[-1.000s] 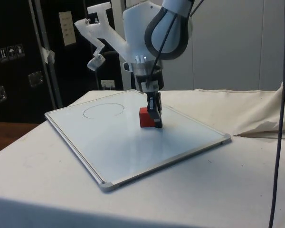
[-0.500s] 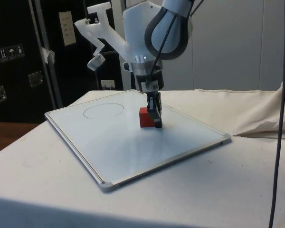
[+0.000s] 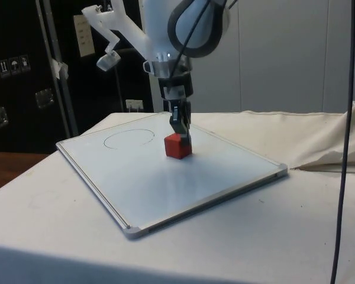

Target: Push the cube into the marked area.

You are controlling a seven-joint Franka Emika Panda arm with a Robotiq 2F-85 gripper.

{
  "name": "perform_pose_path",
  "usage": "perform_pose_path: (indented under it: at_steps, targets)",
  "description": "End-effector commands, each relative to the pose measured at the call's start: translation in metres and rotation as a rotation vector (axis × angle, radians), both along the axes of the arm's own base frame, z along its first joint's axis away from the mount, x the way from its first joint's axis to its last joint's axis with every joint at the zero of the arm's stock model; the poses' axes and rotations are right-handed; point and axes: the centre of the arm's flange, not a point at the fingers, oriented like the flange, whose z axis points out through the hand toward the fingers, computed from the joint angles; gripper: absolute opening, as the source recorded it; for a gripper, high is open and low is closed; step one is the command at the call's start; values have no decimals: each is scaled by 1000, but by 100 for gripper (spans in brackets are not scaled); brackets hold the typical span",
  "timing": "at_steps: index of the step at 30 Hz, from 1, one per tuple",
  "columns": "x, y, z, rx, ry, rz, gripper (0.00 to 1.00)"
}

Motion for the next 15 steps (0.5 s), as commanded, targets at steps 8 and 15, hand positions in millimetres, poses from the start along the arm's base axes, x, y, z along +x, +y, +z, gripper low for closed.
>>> perform_pose_path:
  at_steps: [8, 15]
  targets:
    - [14, -1, -1, -12, -7, -26, 0]
    - [25, -1, -10, -22, 0, -48, 0]
